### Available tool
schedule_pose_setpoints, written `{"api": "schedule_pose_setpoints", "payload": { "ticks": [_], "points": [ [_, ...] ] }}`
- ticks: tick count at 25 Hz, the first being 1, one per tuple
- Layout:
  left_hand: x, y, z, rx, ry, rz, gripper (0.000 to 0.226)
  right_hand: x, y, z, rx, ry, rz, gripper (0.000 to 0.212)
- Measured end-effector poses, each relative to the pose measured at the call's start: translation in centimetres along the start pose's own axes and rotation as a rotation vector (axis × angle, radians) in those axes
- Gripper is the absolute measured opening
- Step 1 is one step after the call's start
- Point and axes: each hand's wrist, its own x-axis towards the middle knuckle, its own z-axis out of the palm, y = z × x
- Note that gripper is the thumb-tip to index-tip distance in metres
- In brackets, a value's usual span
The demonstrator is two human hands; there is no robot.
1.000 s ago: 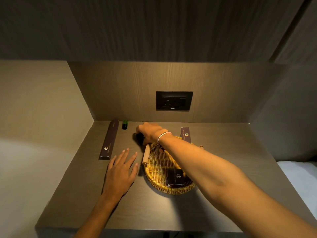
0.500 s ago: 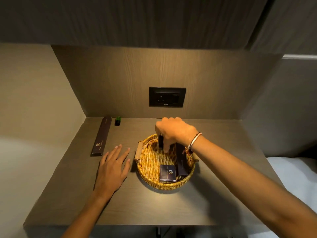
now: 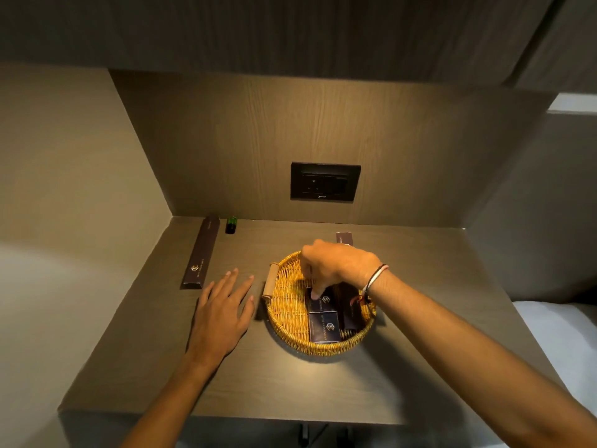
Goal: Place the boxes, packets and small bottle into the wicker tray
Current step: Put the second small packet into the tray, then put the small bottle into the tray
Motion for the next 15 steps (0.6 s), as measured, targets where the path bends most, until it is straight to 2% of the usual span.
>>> {"api": "schedule_pose_setpoints", "payload": {
  "ticks": [3,6,11,15],
  "points": [
    [0.0,0.0,0.0,0.007,-0.012,-0.003,0.055,1.8,0.2,-2.1,0.028,0.188,0.006,0.038],
    [-0.2,-0.2,0.0,0.004,-0.047,0.007,0.057,4.4,0.1,-3.8,0.059,0.295,-0.042,0.032],
    [-1.7,-1.5,0.0,0.037,-0.047,0.031,0.056,10.2,-1.3,-4.7,0.038,0.241,-0.126,0.046],
    [-1.8,-1.5,-0.1,0.025,-0.031,0.018,0.057,13.5,-3.4,-4.1,-0.121,0.202,-0.196,0.06]
  ]
}}
